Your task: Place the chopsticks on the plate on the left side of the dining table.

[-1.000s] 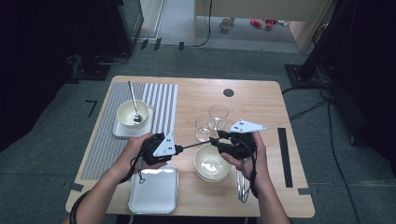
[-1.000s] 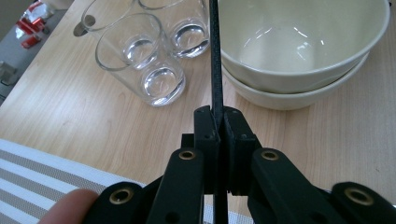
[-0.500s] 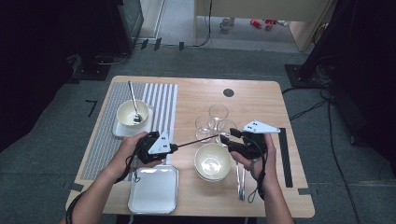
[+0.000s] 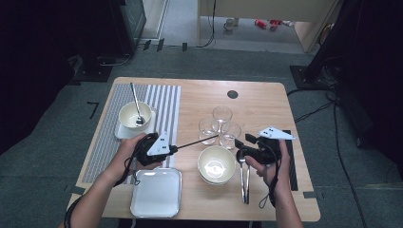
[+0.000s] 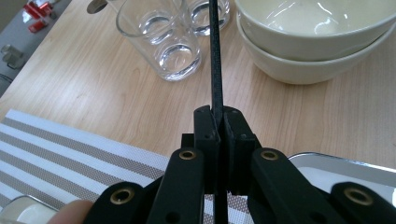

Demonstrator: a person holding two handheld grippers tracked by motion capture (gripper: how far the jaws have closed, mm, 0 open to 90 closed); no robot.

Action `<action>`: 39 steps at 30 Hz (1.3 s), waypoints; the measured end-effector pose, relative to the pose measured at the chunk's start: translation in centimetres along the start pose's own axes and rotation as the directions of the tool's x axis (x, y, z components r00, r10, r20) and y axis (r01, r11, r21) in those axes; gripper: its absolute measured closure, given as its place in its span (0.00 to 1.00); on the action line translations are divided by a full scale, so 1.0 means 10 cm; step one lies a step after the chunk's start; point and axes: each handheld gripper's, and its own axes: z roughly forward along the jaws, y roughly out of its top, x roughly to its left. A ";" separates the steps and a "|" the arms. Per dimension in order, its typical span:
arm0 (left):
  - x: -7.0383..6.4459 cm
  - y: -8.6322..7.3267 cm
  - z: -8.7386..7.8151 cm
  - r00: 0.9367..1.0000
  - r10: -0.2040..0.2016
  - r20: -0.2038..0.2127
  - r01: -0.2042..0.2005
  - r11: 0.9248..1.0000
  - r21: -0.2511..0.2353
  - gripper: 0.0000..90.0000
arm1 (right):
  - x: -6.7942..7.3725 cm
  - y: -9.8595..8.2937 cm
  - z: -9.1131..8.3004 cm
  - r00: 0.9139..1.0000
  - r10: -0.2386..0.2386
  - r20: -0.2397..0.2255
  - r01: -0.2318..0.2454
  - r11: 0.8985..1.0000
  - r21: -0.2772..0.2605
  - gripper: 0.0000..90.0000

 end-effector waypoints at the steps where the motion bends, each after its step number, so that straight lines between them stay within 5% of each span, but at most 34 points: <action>1: 0.01 -0.01 0.00 1.000 0.000 -0.005 0.000 1.000 0.001 0.97 | -0.02 -0.01 -0.01 1.000 0.005 0.005 -0.005 1.000 -0.001 0.52; 23: 0.18 -0.29 -0.08 0.995 -0.075 -0.061 0.077 0.997 0.032 0.96 | -0.45 -0.41 -0.06 0.987 0.094 0.133 -0.096 0.995 0.007 0.47; 39: 0.40 -0.69 -0.08 0.975 -0.195 -0.105 0.202 0.978 0.061 0.96 | -0.63 -0.68 -0.11 0.975 0.127 0.183 -0.134 0.991 0.030 0.46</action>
